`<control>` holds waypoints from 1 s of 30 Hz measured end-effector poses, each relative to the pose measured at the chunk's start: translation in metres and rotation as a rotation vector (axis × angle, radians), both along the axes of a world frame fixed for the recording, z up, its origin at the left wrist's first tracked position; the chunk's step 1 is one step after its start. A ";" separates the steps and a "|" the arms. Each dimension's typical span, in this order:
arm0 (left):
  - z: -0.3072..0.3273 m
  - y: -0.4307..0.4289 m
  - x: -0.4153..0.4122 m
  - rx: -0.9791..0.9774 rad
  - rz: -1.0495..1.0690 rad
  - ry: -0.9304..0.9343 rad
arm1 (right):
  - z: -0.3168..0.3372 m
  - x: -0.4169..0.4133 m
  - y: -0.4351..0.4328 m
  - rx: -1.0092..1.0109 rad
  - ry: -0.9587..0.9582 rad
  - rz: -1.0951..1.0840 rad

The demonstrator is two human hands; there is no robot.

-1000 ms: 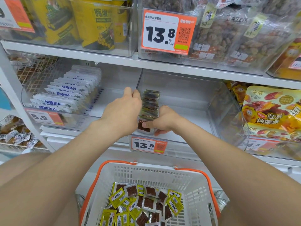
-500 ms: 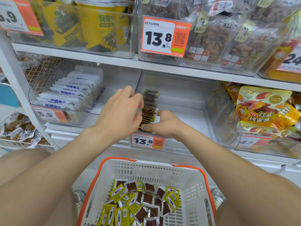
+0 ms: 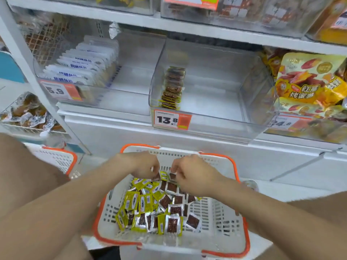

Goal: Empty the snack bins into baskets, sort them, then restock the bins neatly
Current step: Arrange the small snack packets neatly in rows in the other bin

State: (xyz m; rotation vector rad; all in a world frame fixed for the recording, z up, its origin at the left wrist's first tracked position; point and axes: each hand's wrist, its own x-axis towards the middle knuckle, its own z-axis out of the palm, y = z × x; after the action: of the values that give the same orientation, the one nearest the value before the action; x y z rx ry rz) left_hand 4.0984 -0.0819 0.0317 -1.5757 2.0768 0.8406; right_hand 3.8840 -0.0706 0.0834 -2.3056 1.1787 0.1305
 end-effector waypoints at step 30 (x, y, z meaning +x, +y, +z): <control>-0.217 0.063 0.002 0.055 0.416 0.027 | -0.286 0.006 0.036 0.471 -0.052 -0.372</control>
State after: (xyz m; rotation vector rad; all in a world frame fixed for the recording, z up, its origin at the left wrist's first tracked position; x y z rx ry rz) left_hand 4.1000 -0.0192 -0.1850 -2.0096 1.7485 1.0502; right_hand 3.8898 -0.0350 -0.2024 -1.6502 1.3588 0.1867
